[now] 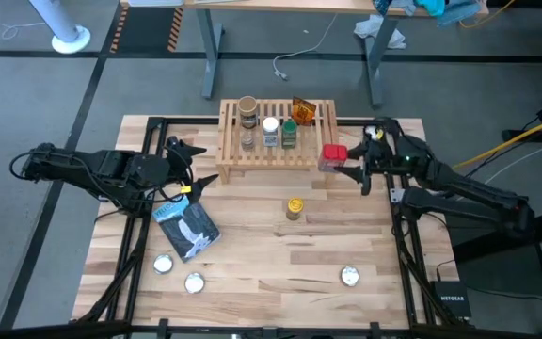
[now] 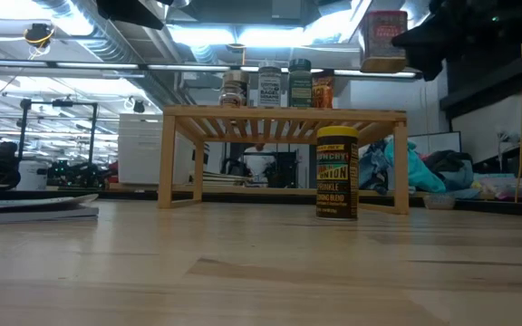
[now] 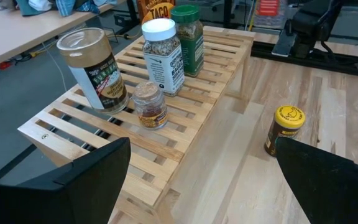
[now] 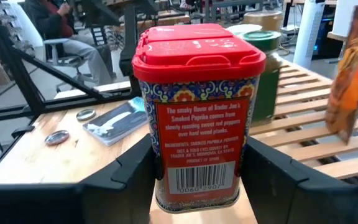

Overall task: Shelf spices
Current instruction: Remove the red seasoning can from the shelf

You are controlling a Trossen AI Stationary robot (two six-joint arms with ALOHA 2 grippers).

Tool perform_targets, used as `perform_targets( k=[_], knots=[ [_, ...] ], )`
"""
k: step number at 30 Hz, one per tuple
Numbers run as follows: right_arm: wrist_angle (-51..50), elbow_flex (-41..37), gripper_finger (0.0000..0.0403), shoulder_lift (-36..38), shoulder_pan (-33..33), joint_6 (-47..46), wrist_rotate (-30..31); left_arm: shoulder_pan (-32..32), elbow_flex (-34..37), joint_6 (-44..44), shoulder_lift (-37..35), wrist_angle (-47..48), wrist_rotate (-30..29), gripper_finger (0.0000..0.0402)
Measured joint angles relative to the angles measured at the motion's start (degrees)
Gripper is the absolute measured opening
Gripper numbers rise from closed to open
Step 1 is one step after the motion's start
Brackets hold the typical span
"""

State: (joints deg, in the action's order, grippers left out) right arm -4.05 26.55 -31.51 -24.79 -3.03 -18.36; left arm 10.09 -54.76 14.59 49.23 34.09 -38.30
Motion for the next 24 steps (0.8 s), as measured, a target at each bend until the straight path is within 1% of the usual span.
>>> perform_targets(
  k=[6, 11, 17, 20, 24],
  knots=[
    [-2.2, 0.0, 0.0205, 0.3, 12.4, -2.1, 12.6, 0.0, 0.0, 0.0, 0.0, 0.0, 0.0, 0.0393],
    [-3.2, 0.0, 0.0205, 0.3, 22.6, -3.2, 24.3, 0.0, 0.0, 0.0, 0.0, 0.0, 0.0, 0.0393],
    [-6.6, 0.0, 0.0205, 0.3, 32.7, -5.7, 37.8, 0.0, 0.0, 0.0, 0.0, 0.0, 0.0, 0.0393],
    [-7.5, 0.0, 0.0205, 0.3, 36.2, -5.9, 42.1, 0.0, 0.0, 0.0, 0.0, 0.0, 0.0, 0.0393],
    [-7.8, -0.3, 0.0205, 0.3, 38.6, -6.2, 44.8, 0.0, 0.0, 0.0, 0.0, 0.0, 0.0, 0.0393]
  ],
)
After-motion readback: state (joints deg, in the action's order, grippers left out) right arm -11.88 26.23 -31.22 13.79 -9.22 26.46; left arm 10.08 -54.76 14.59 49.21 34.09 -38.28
